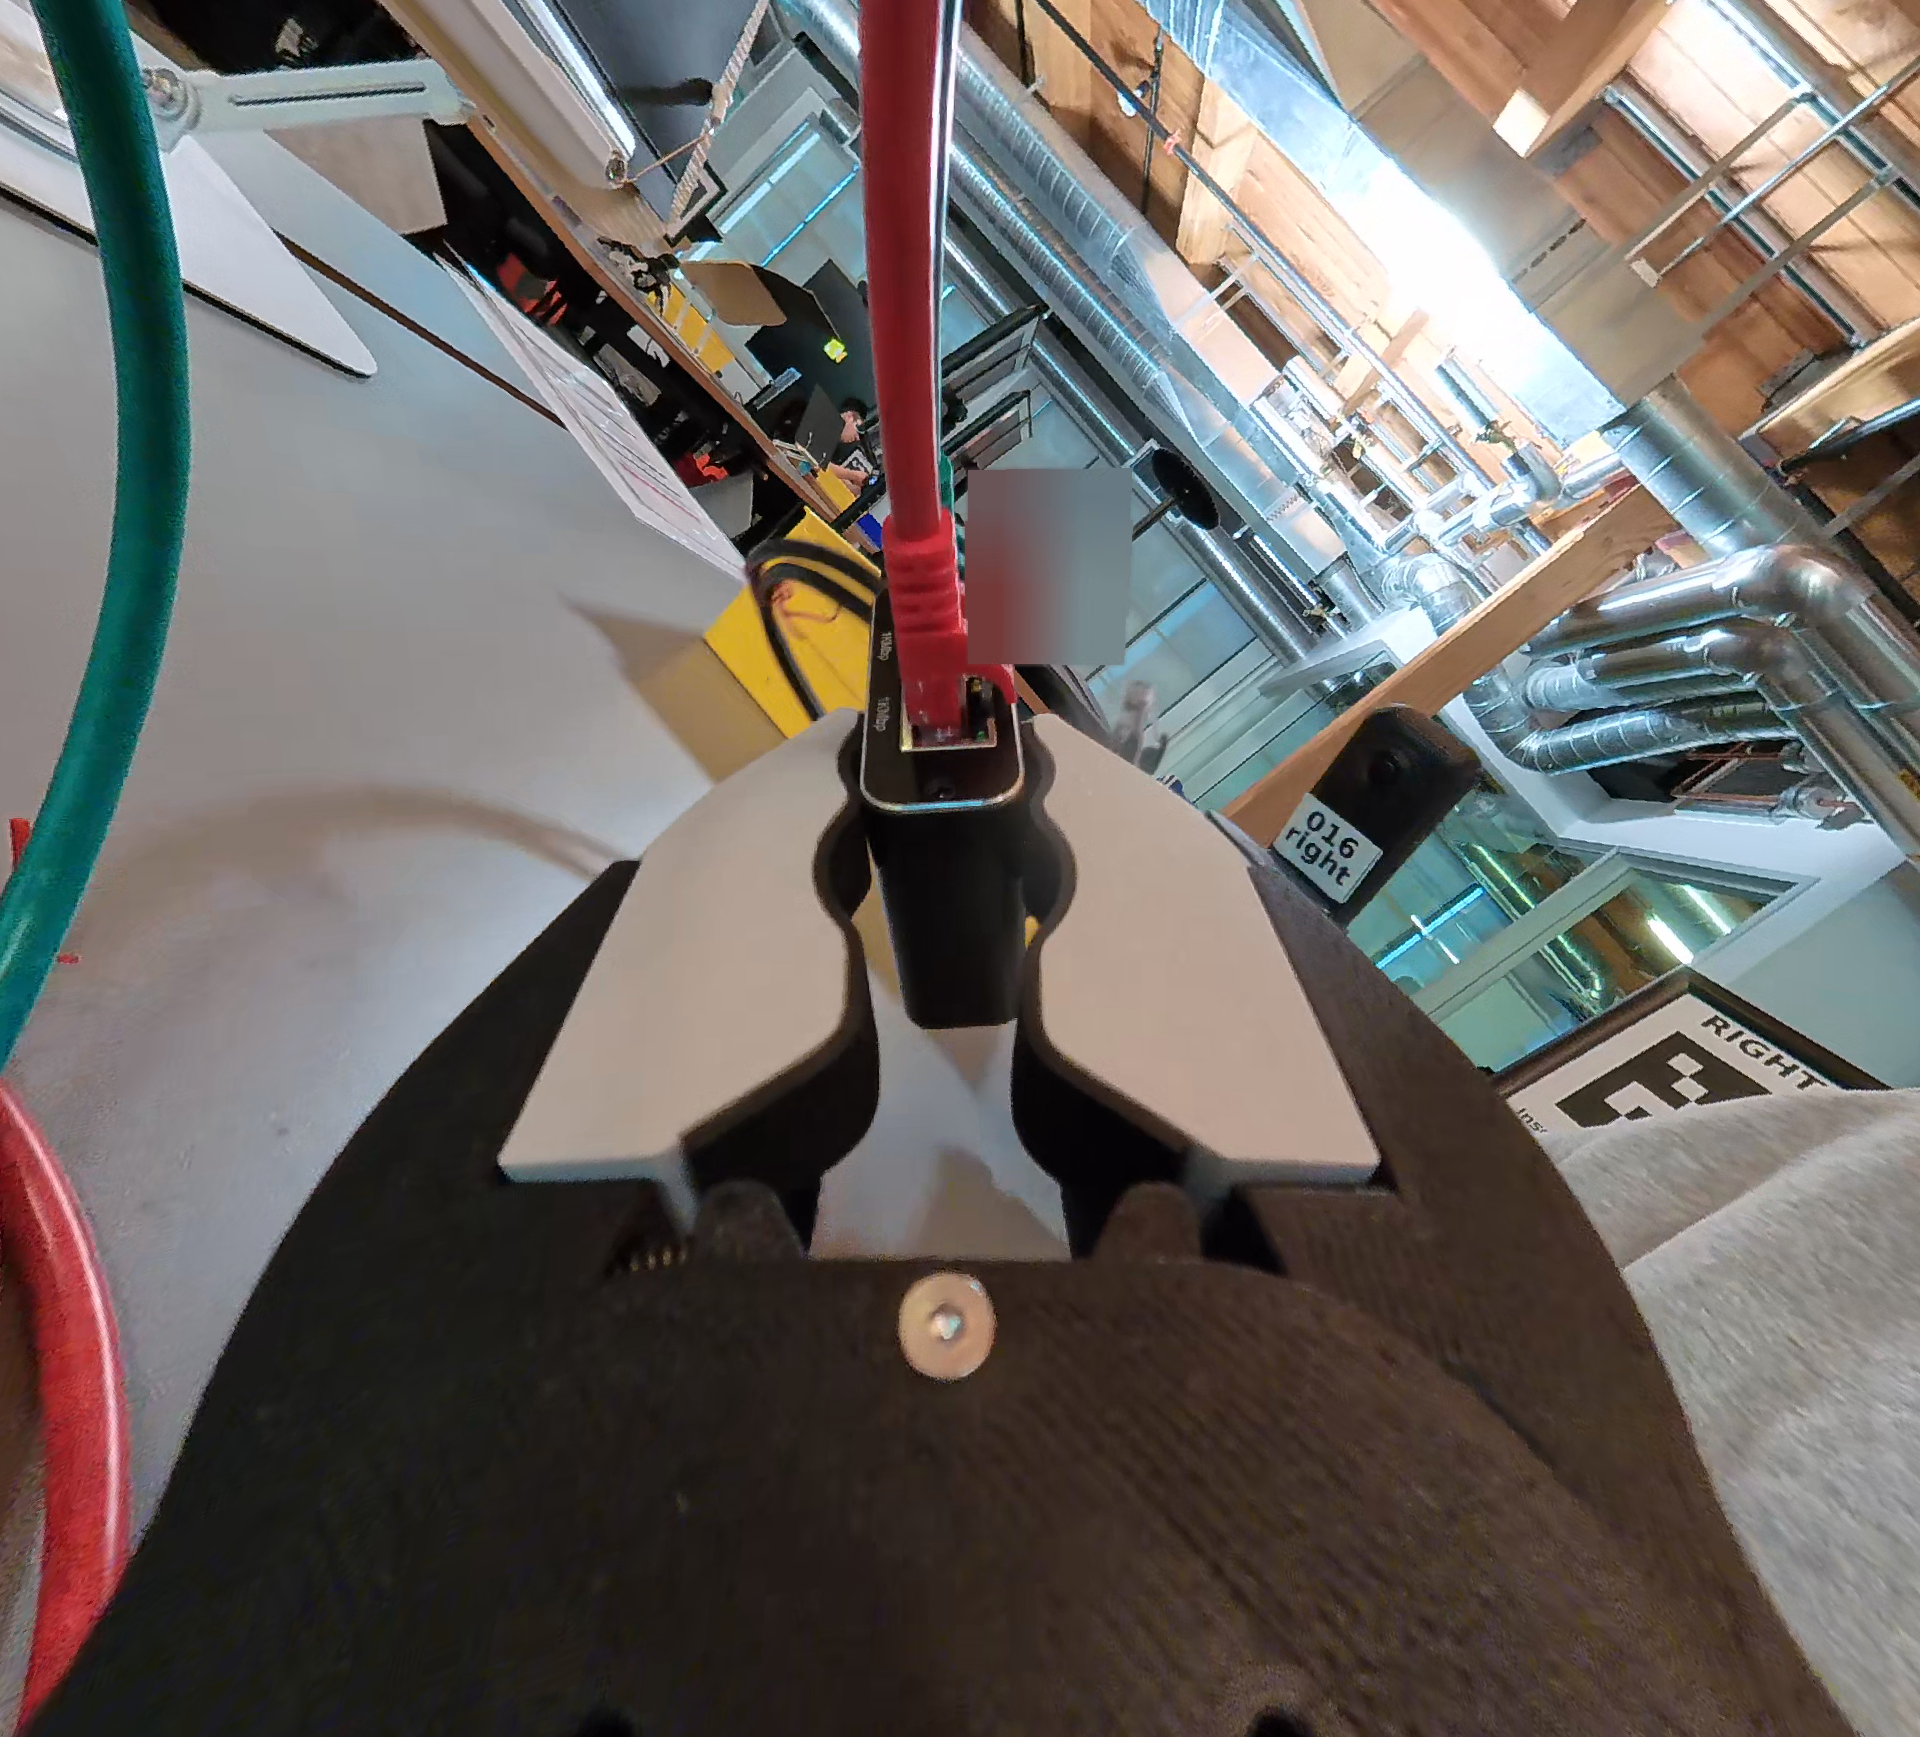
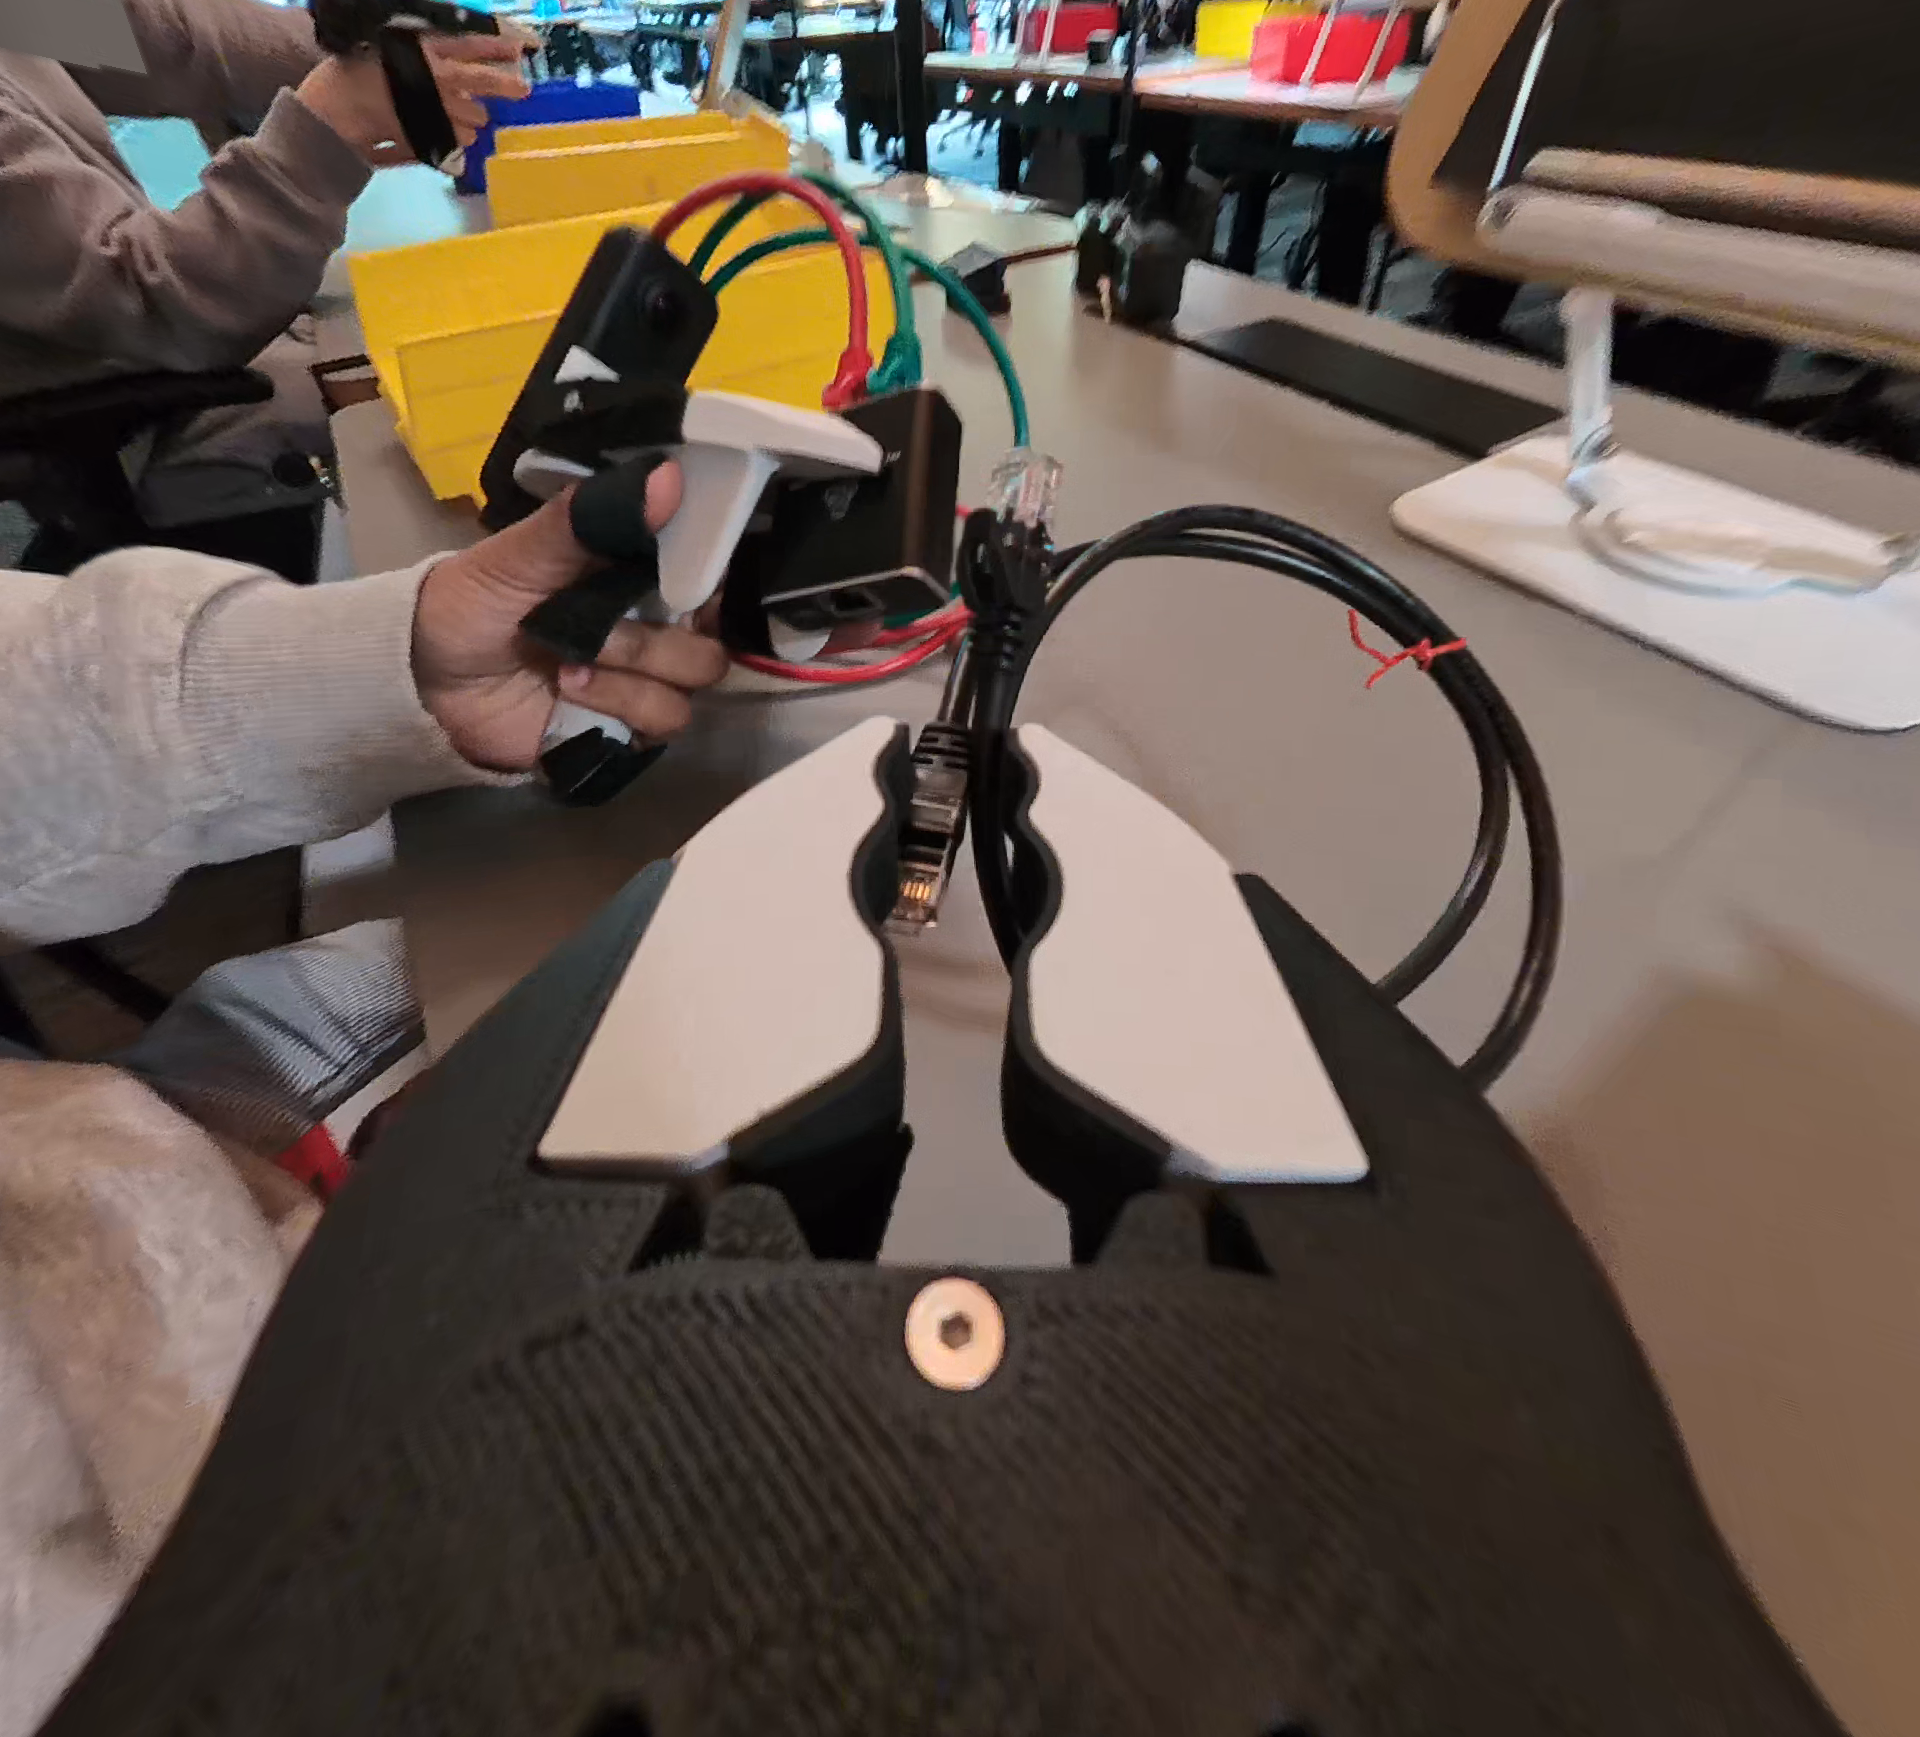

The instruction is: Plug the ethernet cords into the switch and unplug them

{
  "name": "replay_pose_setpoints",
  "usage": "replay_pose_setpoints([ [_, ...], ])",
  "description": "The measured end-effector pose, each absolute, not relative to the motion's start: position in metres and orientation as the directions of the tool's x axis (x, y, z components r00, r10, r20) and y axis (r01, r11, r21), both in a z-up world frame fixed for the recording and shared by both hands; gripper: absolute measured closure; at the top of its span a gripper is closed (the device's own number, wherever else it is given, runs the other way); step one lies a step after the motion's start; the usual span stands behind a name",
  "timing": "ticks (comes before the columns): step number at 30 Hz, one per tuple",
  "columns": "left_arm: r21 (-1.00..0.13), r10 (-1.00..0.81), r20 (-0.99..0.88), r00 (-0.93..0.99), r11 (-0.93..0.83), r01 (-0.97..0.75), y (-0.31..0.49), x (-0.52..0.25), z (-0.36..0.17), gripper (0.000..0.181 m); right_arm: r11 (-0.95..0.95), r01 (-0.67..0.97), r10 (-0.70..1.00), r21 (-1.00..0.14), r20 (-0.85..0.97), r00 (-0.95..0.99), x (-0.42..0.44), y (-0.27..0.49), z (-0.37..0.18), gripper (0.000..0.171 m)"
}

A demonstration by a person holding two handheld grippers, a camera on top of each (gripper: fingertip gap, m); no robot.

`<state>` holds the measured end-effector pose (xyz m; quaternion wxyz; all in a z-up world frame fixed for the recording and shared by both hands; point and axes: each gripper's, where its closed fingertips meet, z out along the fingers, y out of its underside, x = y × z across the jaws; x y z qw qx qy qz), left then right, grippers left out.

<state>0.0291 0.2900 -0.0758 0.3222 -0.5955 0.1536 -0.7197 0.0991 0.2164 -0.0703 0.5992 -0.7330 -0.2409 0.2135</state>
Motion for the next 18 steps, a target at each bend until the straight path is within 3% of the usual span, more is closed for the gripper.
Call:
replay_pose_setpoints([
  [6,-0.580,-0.626,0.773,-0.097,-0.761,0.291,0.292,0.028,-0.076,0.157,0.042,0.175,0.442,-0.984,0.175,0.880,0.149,0.209,-0.007,0.155],
  [10,-0.580,-0.626,0.775,-0.091,-0.761,0.291,0.293,0.028,-0.077,0.157,0.053,0.254,0.249,-0.966,0.259,0.933,0.209,0.198,0.019,0.155],
  [14,-0.584,-0.627,0.774,-0.083,-0.759,0.286,0.293,0.029,-0.079,0.157,-0.054,0.190,0.021,-0.980,0.189,0.982,0.281,0.184,0.001,0.155],
  [18,-0.585,-0.626,0.776,-0.078,-0.760,0.283,0.293,0.030,-0.081,0.157,-0.138,0.009,-0.108,-0.990,0.024,0.994,0.336,0.163,-0.035,0.155],
])
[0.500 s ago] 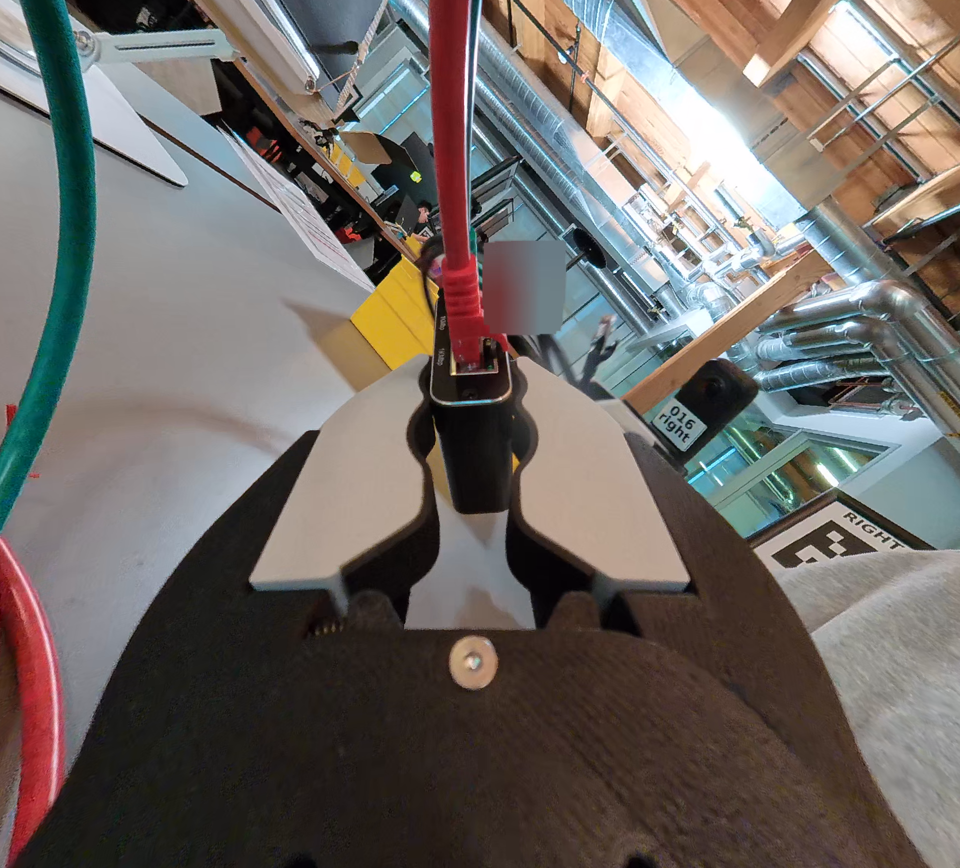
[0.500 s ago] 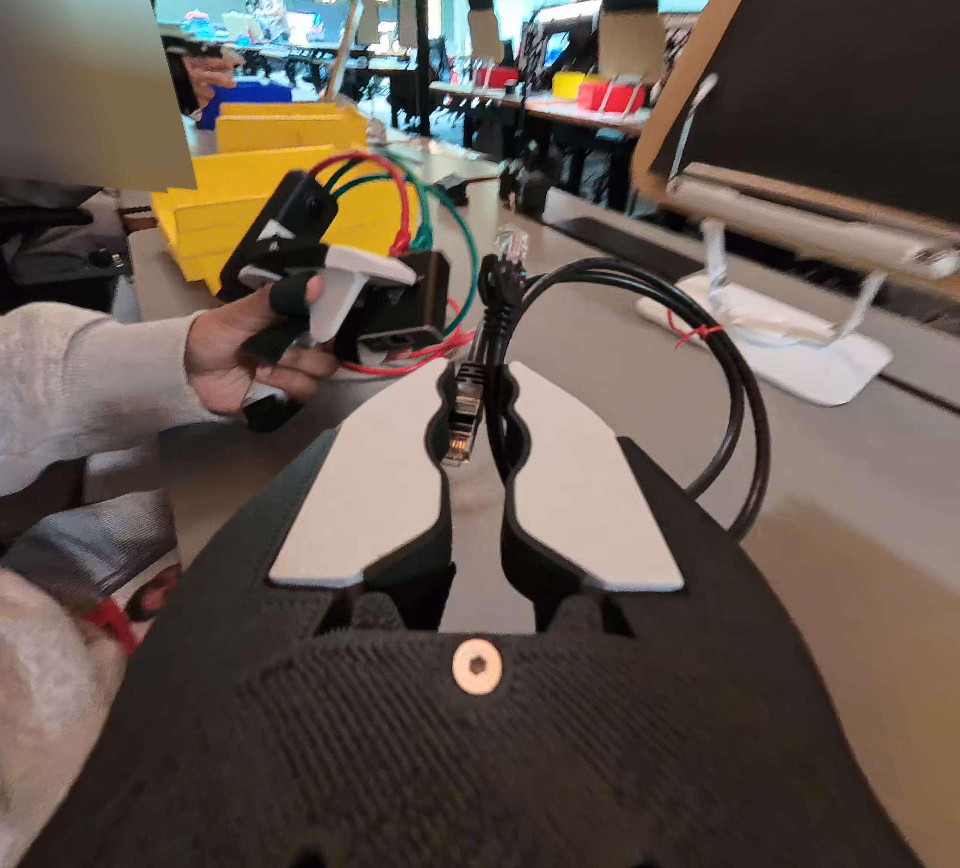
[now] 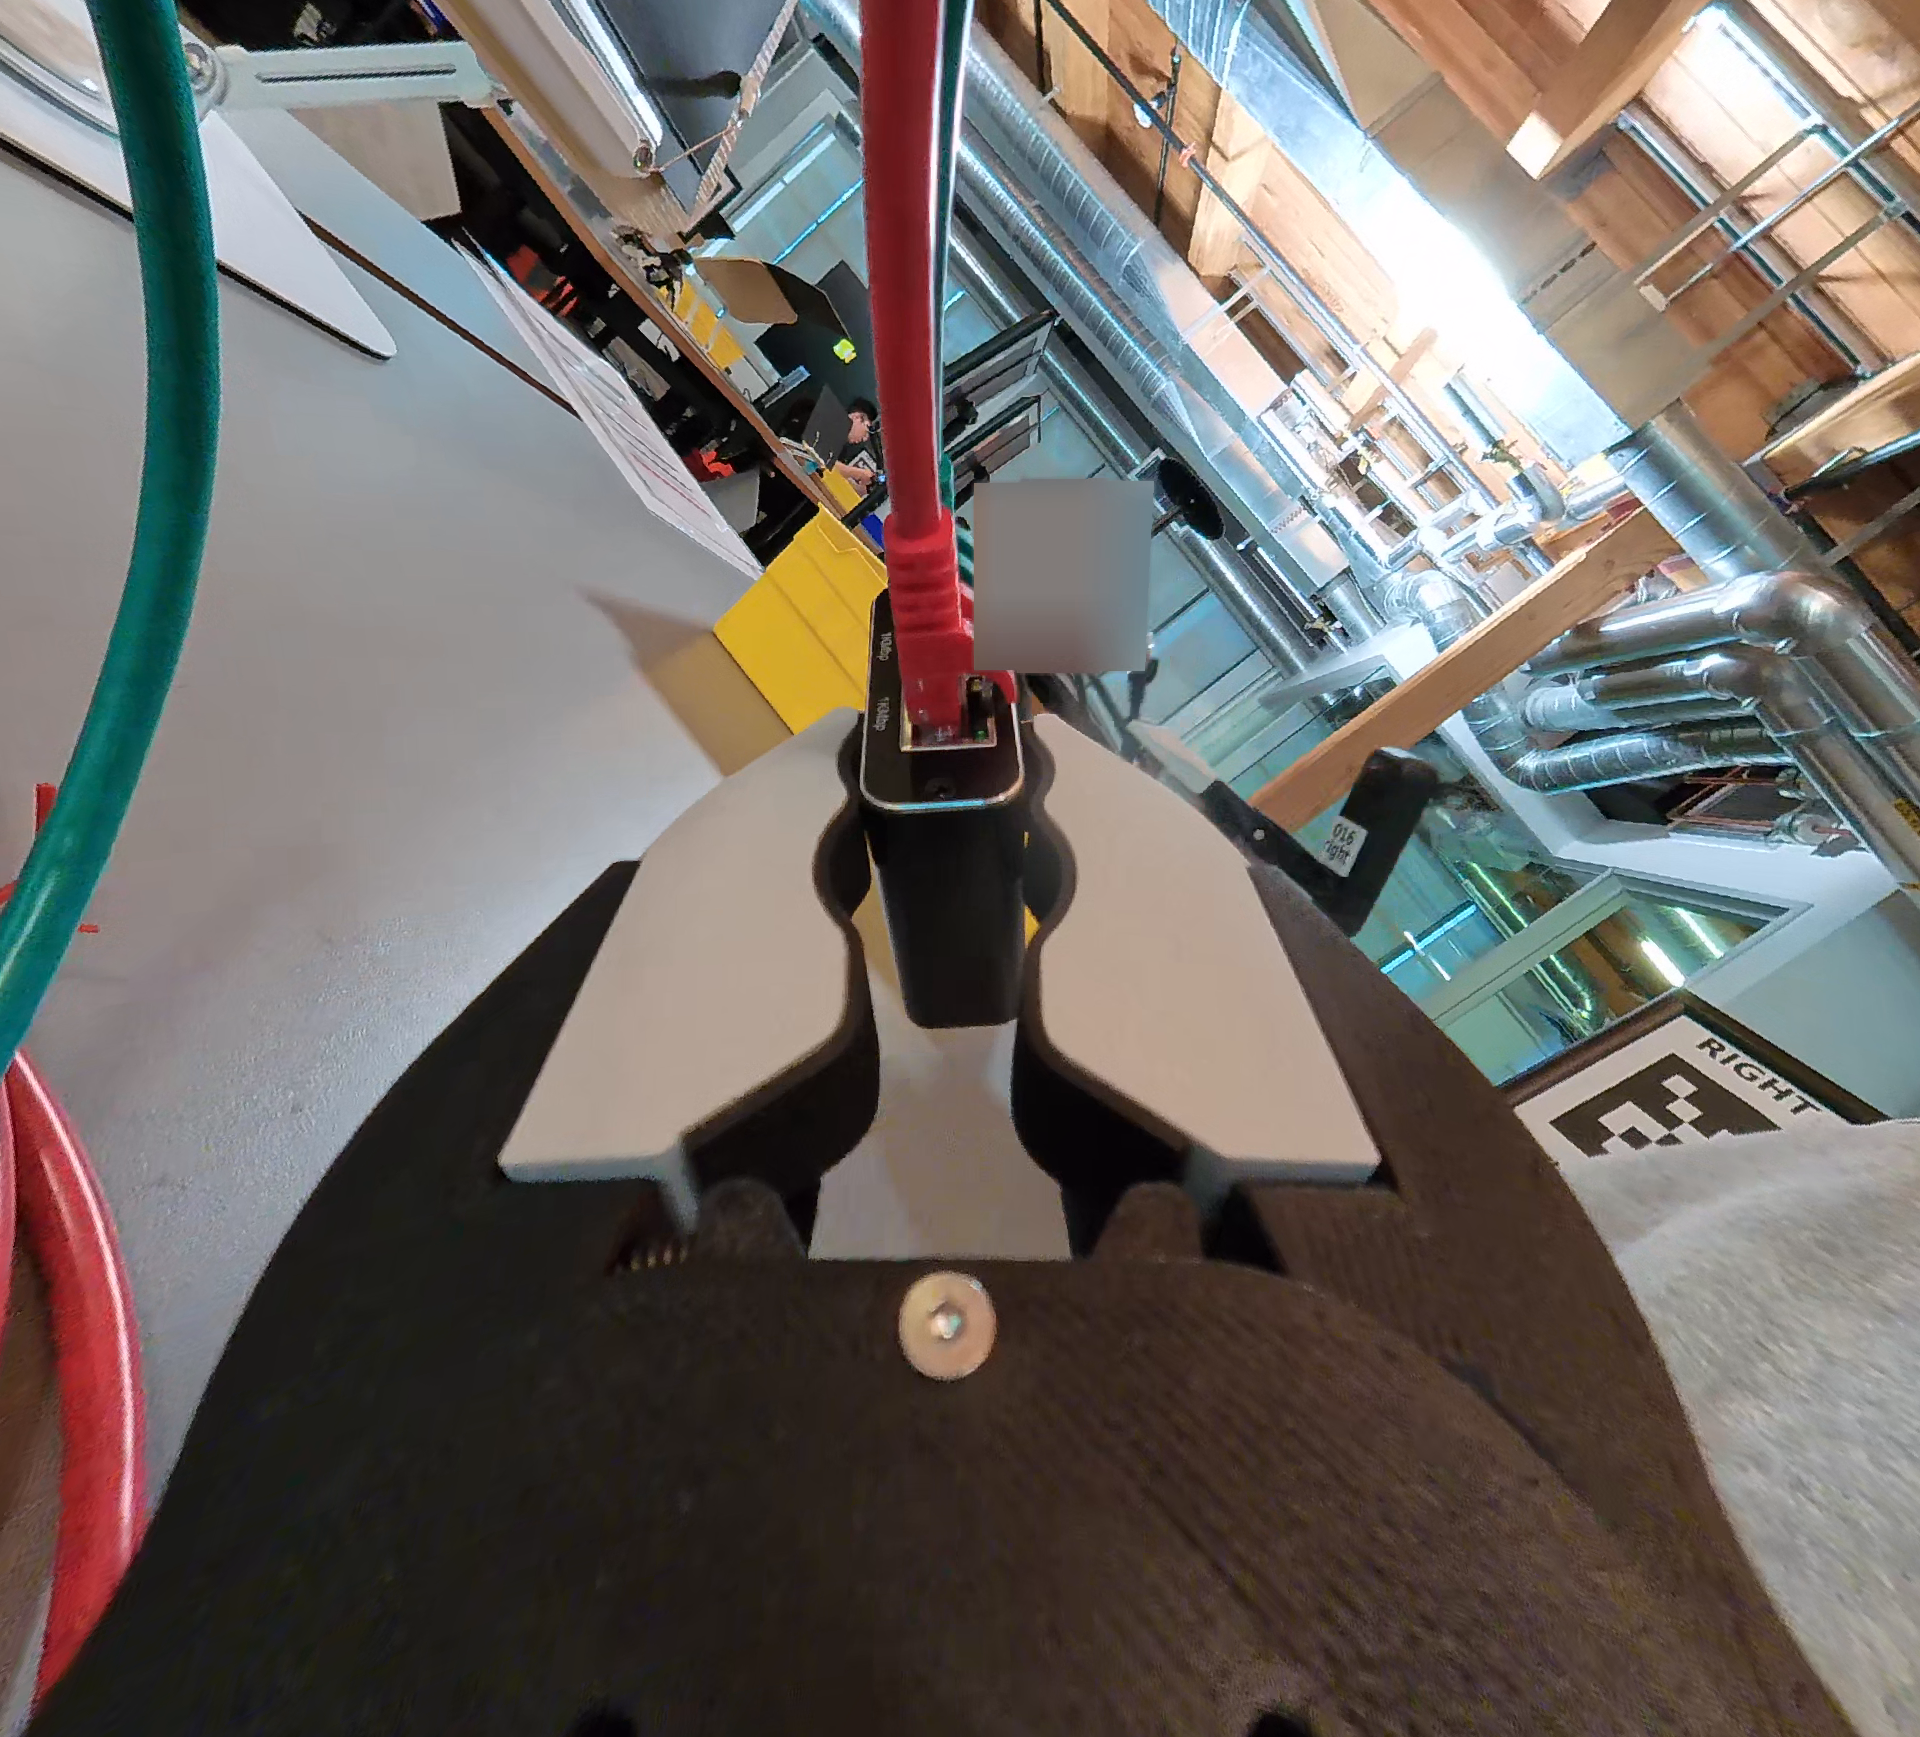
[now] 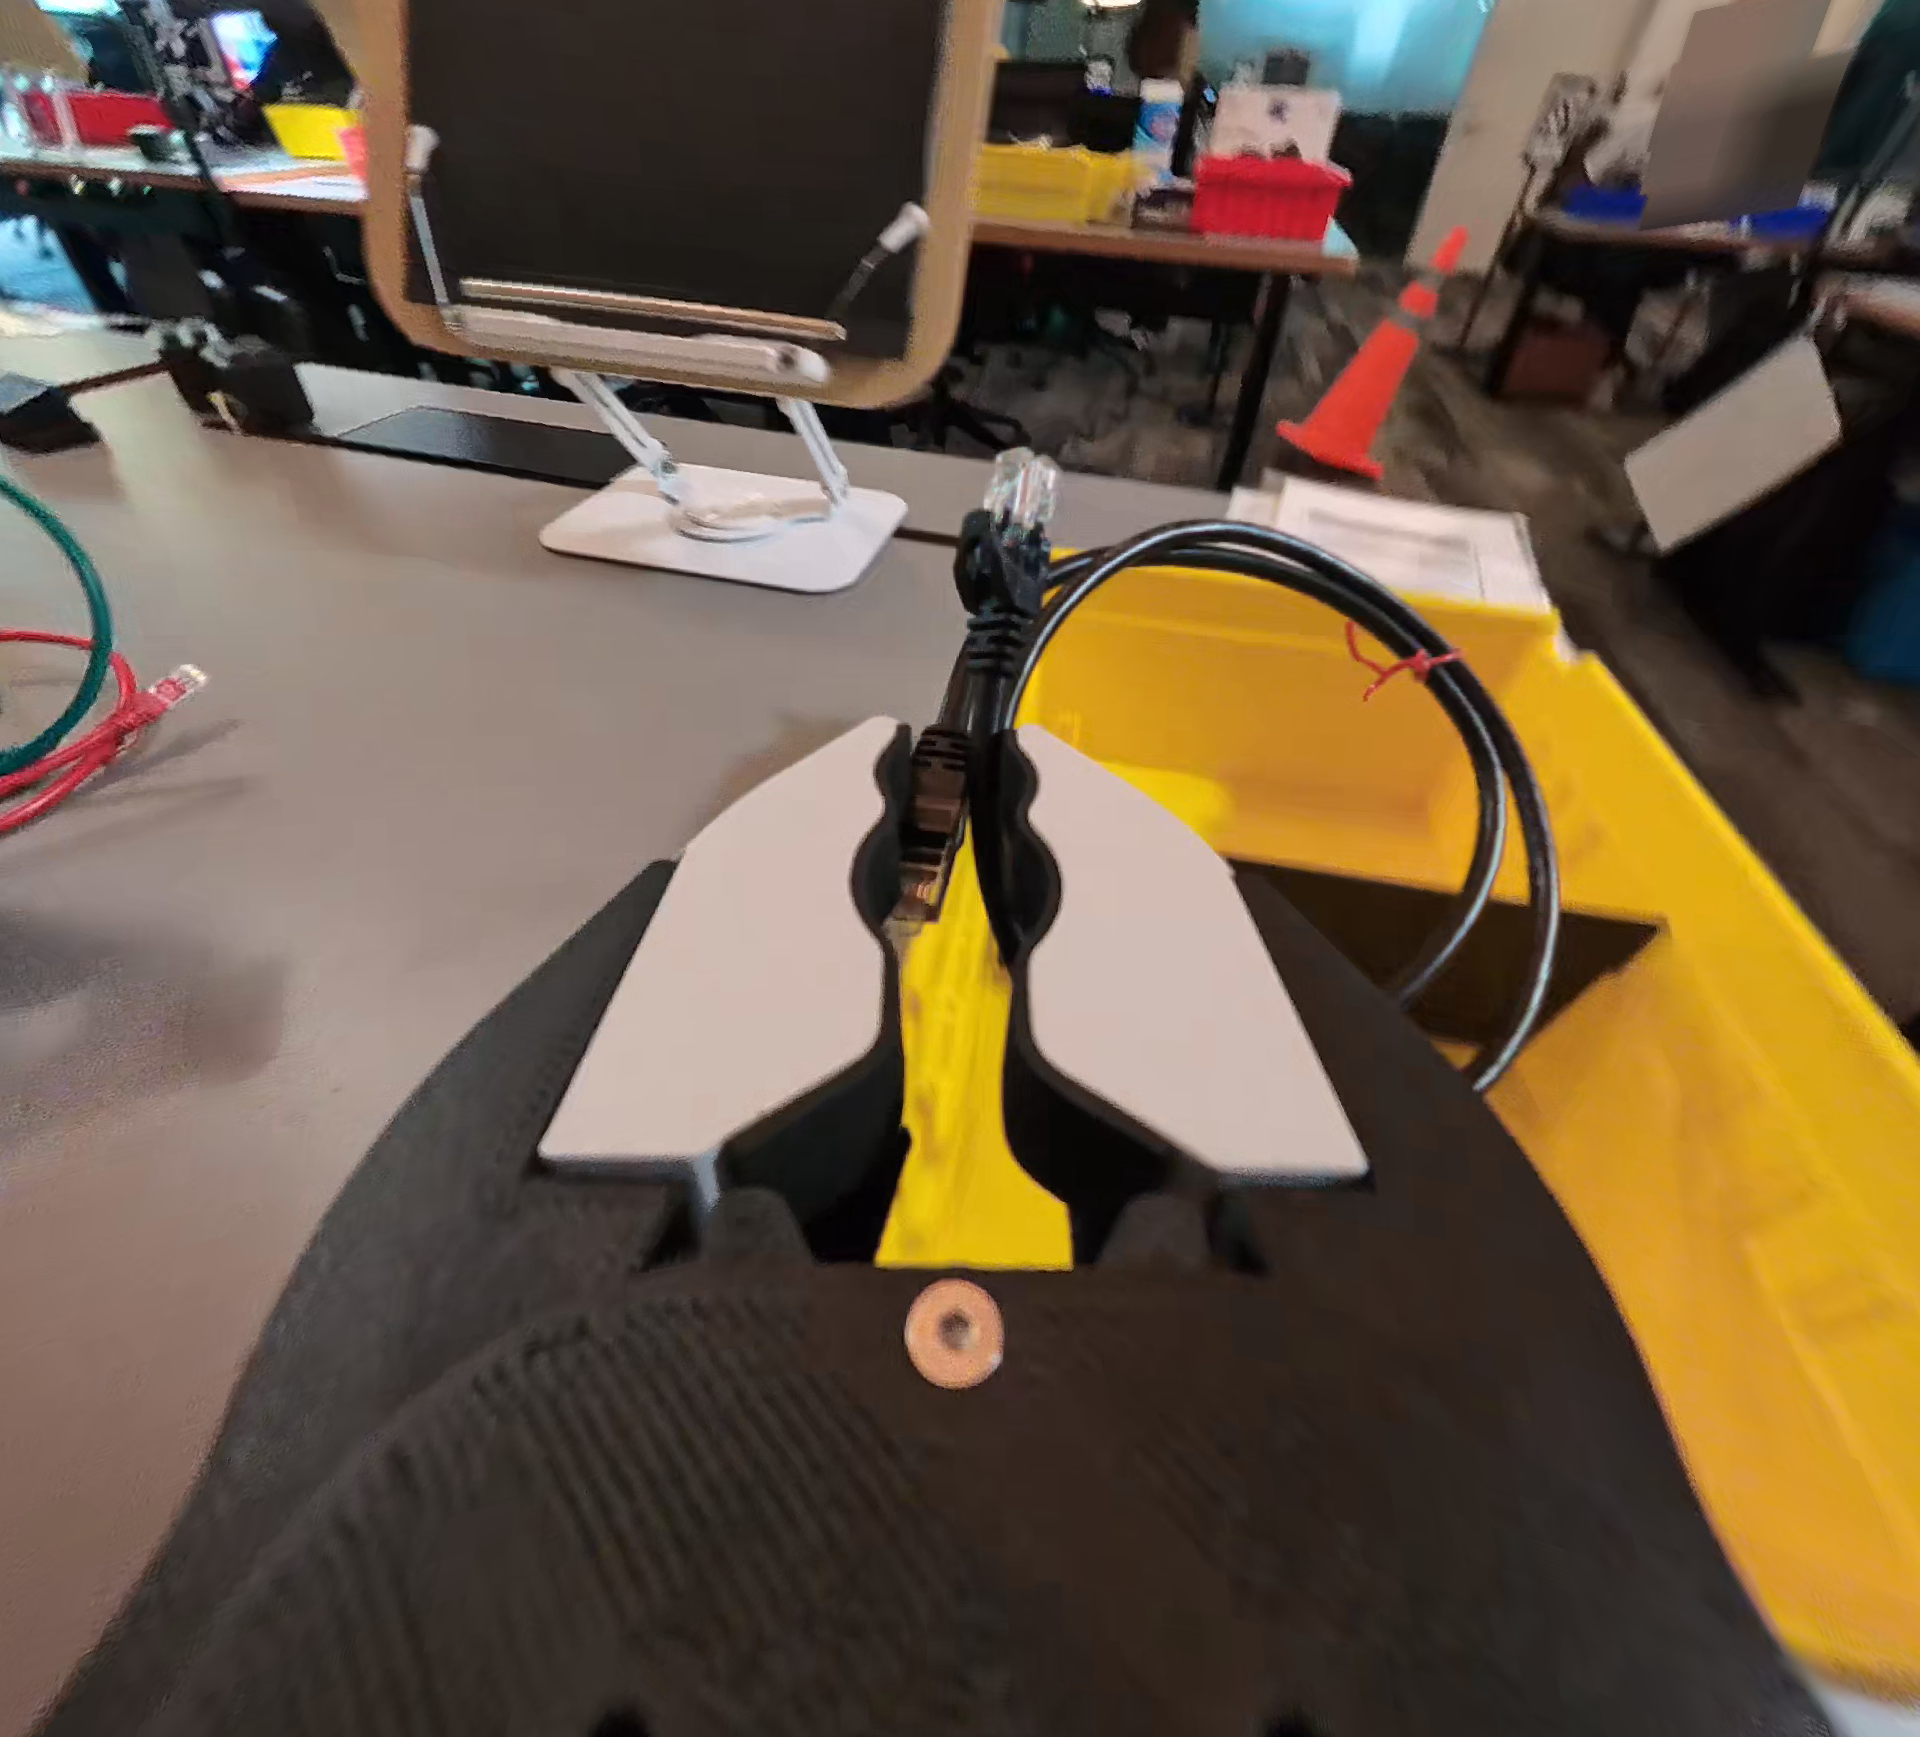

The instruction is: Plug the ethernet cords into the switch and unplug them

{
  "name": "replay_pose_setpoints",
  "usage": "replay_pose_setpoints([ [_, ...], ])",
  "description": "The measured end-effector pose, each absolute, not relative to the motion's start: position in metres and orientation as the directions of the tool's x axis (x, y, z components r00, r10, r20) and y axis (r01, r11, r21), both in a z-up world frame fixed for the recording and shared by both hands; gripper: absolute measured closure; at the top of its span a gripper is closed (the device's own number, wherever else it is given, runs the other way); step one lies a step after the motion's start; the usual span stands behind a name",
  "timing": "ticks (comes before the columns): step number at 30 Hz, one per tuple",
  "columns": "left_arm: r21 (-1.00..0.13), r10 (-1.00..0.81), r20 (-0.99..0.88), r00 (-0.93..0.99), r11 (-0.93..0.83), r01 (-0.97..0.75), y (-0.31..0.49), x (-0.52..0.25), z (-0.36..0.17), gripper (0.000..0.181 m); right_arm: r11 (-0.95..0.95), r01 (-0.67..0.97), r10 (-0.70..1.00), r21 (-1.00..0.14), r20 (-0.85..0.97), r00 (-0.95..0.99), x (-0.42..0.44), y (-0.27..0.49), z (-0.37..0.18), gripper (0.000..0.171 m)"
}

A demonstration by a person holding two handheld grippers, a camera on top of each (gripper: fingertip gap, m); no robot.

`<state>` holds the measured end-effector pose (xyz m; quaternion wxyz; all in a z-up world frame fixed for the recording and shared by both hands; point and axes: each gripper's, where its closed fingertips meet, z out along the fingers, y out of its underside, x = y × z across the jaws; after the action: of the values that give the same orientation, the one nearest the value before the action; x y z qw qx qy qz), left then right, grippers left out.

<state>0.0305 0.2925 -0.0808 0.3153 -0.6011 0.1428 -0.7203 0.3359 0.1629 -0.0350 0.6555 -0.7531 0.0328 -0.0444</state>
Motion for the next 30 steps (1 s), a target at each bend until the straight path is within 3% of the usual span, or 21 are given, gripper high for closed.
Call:
replay_pose_setpoints([
  [4,-0.588,-0.627,0.776,-0.072,-0.760,0.277,0.293,0.032,-0.083,0.157,-0.183,-0.154,-0.133,-0.971,-0.131,0.982,0.360,0.153,-0.057,0.155],
  [5,-0.587,-0.626,0.777,-0.072,-0.761,0.276,0.293,0.032,-0.083,0.157,-0.192,-0.169,-0.142,-0.967,-0.143,0.980,0.365,0.152,-0.062,0.165],
  [10,-0.588,-0.625,0.777,-0.074,-0.762,0.270,0.291,0.034,-0.084,0.157,-0.279,-0.189,-0.159,-0.941,-0.149,0.976,0.373,0.156,-0.086,0.165],
  [12,-0.590,-0.627,0.775,-0.074,-0.762,0.268,0.290,0.034,-0.084,0.157,-0.274,-0.156,-0.184,-0.949,-0.107,0.977,0.377,0.156,-0.086,0.164],
  [15,-0.591,-0.627,0.775,-0.075,-0.762,0.264,0.289,0.034,-0.084,0.157,-0.281,-0.075,-0.209,-0.957,-0.015,0.978,0.381,0.157,-0.082,0.138],
  [17,-0.589,-0.626,0.776,-0.078,-0.763,0.264,0.289,0.034,-0.083,0.157,-0.274,-0.022,-0.218,-0.961,0.039,0.975,0.381,0.157,-0.079,0.129],
  [24,-0.592,-0.627,0.775,-0.080,-0.764,0.255,0.286,0.035,-0.084,0.156,-0.163,0.109,-0.182,-0.981,0.138,0.973,0.365,0.160,-0.055,0.136],
  [30,-0.623,-0.645,0.760,-0.081,-0.759,0.190,0.275,0.043,-0.088,0.157,-0.025,0.342,-0.127,-0.940,0.342,0.931,0.314,0.156,-0.012,0.147],
])
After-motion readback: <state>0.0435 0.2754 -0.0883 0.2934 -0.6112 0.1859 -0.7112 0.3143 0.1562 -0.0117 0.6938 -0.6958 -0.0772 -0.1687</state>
